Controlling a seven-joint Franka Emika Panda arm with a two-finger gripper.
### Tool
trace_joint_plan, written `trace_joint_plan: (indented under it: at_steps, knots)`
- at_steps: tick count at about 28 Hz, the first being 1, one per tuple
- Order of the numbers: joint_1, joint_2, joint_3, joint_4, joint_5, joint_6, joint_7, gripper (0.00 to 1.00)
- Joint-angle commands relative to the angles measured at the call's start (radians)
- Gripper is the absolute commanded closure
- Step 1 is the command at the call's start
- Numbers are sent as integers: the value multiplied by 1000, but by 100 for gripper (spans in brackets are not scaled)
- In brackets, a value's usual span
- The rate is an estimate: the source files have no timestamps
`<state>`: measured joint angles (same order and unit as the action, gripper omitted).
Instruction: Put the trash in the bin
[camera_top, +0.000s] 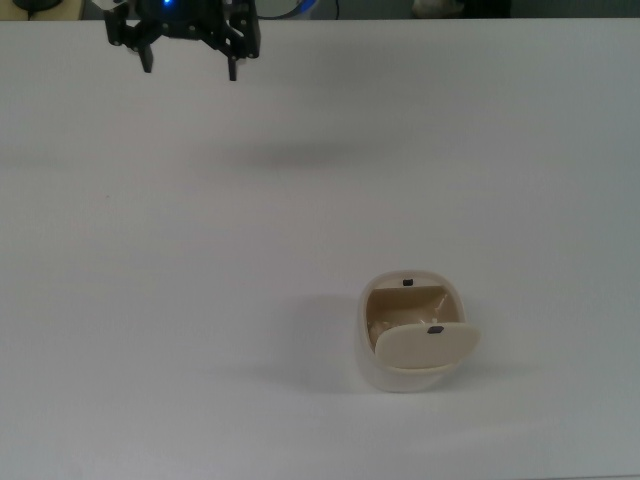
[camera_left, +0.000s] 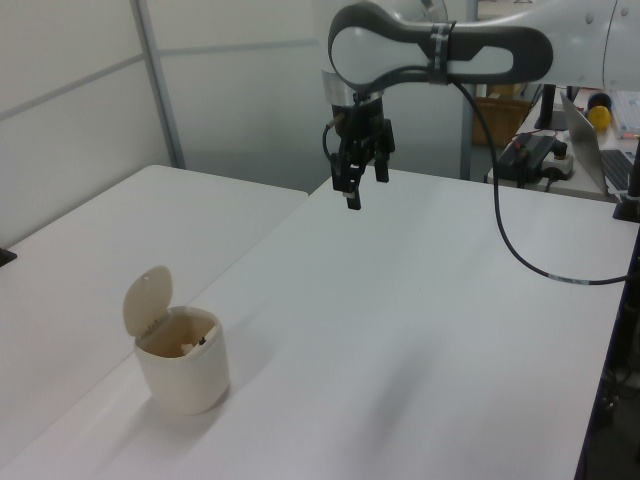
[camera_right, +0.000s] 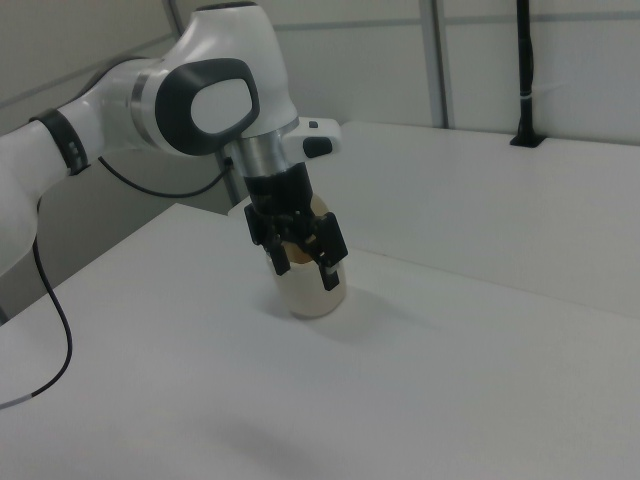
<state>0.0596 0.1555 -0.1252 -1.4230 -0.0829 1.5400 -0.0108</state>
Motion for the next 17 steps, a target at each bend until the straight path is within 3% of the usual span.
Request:
trace_joint_plan:
  at_steps: [1, 17]
  knots:
    - [26, -7, 12, 3, -81, -23, 32, 0]
    - [25, -13, 10, 3, -21, -9, 22, 0]
